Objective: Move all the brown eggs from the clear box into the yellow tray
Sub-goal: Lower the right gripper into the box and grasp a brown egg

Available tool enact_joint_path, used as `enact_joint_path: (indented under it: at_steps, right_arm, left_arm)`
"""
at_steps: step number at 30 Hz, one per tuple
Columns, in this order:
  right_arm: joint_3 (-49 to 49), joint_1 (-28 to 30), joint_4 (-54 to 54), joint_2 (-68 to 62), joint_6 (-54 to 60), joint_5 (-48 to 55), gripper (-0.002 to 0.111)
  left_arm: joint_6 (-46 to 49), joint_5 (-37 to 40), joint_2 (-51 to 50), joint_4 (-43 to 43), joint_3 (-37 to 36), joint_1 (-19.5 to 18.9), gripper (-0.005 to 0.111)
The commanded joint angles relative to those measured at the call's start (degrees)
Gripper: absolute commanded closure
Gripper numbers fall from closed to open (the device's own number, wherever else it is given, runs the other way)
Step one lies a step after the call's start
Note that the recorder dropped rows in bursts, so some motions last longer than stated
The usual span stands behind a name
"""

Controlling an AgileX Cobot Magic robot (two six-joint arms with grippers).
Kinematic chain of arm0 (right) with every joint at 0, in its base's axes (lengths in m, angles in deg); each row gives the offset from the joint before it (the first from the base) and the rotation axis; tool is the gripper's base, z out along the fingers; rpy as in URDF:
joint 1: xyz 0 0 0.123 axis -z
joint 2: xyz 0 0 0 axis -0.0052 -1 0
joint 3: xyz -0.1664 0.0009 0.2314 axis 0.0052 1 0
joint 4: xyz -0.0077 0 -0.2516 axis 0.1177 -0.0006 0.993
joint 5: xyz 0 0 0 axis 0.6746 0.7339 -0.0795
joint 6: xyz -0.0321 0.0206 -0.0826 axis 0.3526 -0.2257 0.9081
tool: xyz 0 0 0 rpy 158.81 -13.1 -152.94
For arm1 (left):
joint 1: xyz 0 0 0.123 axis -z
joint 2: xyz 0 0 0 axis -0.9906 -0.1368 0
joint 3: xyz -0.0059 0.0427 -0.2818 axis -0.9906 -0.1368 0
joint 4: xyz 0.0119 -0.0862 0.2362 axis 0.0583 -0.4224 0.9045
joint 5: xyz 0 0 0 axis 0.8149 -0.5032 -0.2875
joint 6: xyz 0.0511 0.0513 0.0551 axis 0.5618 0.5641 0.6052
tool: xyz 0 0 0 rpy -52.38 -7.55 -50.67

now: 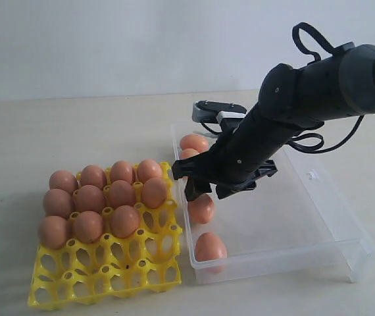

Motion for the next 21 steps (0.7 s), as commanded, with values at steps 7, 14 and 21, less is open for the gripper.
enact_joint_path:
  at_steps: [7,14,21]
  right_arm:
    - [-0.42,-0.48,-0.29,-2.74,1.1,-1.15,0.05]
    - [-0.42,-0.48,-0.19,-3.88,1.42,-3.29,0.05]
    - [-0.42,-0.48,-0.29,-4.52,2.66,-5.62,0.05]
  left_arm:
    - [-0.17,-0.56,0.32,-0.06,0.23,0.25,0.107]
    - [-0.17,-0.56,0.32,-0.06,0.23,0.25,0.107]
    - [-0.17,-0.56,0.32,-0.06,0.23,0.25,0.107]
